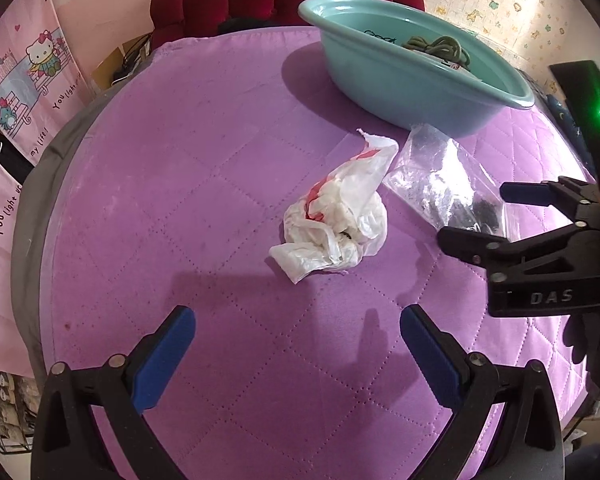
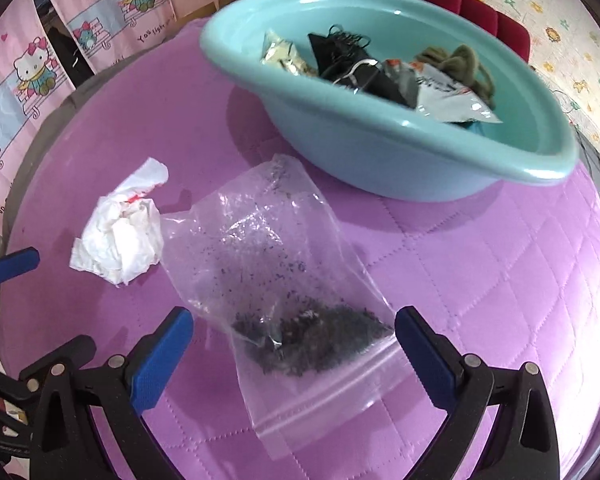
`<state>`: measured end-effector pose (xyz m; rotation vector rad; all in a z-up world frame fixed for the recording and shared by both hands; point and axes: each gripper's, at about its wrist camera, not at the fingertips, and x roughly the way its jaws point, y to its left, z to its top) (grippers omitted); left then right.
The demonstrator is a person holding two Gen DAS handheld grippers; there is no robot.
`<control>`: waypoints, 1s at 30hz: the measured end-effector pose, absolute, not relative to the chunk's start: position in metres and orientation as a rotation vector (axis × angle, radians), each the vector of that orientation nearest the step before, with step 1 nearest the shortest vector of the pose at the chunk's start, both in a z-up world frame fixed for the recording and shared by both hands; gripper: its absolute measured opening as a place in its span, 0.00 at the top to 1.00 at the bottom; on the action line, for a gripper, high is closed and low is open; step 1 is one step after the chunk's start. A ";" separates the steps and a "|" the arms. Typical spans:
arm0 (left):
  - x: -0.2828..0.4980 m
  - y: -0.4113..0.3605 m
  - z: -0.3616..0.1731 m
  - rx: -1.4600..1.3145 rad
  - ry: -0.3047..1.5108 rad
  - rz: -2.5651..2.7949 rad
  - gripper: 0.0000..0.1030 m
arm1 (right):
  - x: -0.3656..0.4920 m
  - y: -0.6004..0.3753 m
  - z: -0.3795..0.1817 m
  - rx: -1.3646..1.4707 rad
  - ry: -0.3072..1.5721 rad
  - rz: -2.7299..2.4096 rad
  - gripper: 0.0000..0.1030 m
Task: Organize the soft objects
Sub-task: 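Move the right tool to the clear zip bag and grasp its edge, then grasp the white tissue with the left tool while the right tool holds the zip bag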
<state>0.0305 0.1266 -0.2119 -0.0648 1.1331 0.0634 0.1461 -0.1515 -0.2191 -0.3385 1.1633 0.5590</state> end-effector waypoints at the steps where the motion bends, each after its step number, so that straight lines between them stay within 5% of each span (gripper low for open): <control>1: 0.031 0.127 -0.213 -0.067 1.135 0.063 0.00 | 0.148 -0.149 -0.222 -0.342 1.168 0.558 0.00; 7: 0.033 0.131 -0.217 -0.067 1.140 0.063 0.00 | 0.156 -0.143 -0.230 -0.325 1.192 0.564 0.03; 11: 0.039 0.134 -0.219 -0.074 1.141 0.059 0.00 | 0.155 -0.145 -0.225 -0.326 1.172 0.551 0.45; 15: 0.047 0.134 -0.219 -0.077 1.136 0.055 0.00 | 0.151 -0.147 -0.221 -0.320 1.167 0.560 0.68; 30: 0.083 0.127 -0.218 -0.093 1.111 0.036 0.00 | 0.145 -0.183 -0.190 -0.208 1.163 0.521 0.75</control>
